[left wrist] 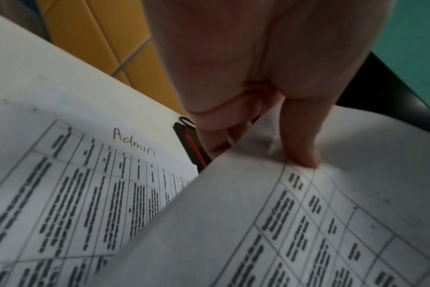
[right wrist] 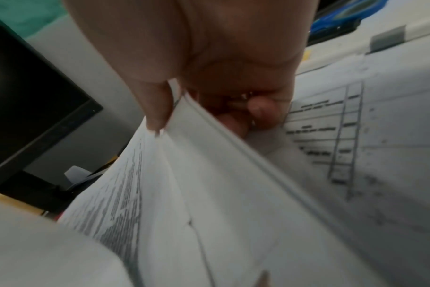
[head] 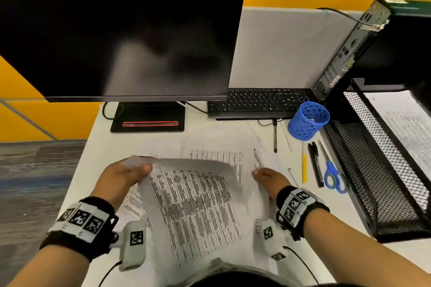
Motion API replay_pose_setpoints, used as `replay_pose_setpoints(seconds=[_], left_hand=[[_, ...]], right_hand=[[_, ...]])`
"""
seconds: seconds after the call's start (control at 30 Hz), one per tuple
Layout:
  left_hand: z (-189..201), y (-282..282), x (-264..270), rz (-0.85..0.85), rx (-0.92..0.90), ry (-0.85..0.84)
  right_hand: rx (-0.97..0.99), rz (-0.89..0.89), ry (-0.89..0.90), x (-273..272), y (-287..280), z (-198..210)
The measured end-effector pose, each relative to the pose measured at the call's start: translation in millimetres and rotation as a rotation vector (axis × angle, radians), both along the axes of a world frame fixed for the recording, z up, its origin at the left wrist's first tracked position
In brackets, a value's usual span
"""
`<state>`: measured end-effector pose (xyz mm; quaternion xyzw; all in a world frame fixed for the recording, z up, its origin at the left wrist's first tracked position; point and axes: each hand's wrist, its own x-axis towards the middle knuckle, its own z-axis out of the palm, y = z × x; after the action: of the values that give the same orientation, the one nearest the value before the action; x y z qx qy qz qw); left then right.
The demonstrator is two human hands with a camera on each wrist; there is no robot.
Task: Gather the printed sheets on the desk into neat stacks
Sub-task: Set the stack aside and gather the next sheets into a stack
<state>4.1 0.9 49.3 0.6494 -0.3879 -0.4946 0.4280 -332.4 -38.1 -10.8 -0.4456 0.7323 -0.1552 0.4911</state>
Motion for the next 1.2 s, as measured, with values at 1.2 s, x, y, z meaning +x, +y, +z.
replay_pose_setpoints(seconds=[1.2], left_hand=[[-7.3,69.7,-7.3,-0.266,0.048,0.188]], right_hand=[[-0.033,0.704,0.29,13.7,-49.9,-144.9]])
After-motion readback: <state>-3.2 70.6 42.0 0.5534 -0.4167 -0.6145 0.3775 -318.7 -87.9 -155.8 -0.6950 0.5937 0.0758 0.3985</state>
